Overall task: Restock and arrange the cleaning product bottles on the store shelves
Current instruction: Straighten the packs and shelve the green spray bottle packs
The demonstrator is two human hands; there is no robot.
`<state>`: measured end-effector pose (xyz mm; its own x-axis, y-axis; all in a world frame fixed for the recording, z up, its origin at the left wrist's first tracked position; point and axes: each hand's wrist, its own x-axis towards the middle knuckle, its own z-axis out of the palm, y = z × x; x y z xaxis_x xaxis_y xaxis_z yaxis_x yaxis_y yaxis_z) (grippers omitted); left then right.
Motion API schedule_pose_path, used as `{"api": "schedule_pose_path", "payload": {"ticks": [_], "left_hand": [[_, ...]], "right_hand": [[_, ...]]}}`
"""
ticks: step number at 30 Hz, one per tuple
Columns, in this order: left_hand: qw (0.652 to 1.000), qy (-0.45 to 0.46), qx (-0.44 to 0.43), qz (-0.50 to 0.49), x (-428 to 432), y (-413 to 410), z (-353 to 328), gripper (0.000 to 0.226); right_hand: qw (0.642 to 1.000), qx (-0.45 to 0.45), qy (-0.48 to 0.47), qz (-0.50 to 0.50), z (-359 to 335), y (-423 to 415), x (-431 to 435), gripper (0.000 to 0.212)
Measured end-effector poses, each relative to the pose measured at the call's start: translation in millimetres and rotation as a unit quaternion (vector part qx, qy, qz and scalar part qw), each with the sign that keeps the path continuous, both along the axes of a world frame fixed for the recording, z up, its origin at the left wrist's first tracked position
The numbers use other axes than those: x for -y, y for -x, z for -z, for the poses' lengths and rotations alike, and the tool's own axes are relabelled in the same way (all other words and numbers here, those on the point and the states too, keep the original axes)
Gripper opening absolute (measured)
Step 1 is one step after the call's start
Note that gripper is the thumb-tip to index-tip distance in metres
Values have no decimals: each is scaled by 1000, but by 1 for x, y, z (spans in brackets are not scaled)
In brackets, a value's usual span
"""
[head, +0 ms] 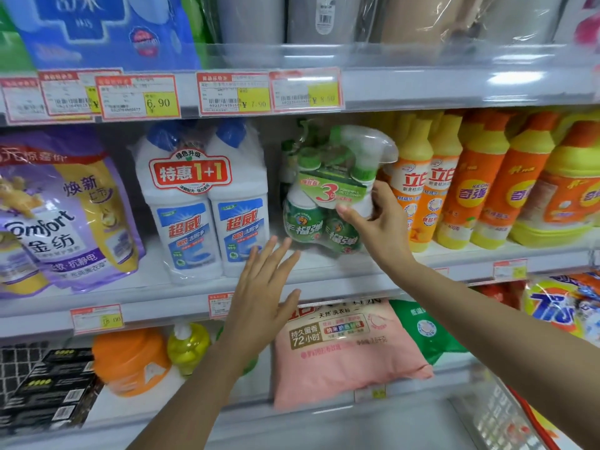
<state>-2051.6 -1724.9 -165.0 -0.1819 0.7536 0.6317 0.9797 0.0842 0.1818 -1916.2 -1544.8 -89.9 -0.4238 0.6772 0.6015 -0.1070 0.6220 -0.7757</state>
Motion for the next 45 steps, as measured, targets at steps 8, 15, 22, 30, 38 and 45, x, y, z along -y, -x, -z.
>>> {"api": "schedule_pose_path", "payload": {"ticks": [8, 15, 22, 30, 38, 45], "left_hand": [[959, -102, 265, -13, -9, -42, -50, 80], [852, -92, 511, 61, -12, -79, -53, 55], [747, -53, 663, 0, -7, -134, -75, 55], [731, 72, 678, -7, 0, -163, -82, 53], [778, -7, 627, -25, 3, -169, -74, 62], [826, 26, 562, 29, -5, -159, -73, 57]], "right_hand": [[998, 1, 20, -61, -2, -52, 18, 45], [983, -12, 147, -105, -20, -93, 27, 52], [959, 165, 132, -187, -18, -162, 13, 89], [949, 198, 161, -184, -25, -196, 15, 79], [945, 194, 180, -191, -20, -185, 8, 75], [987, 92, 60, -121, 6, -175, 9, 30]]}}
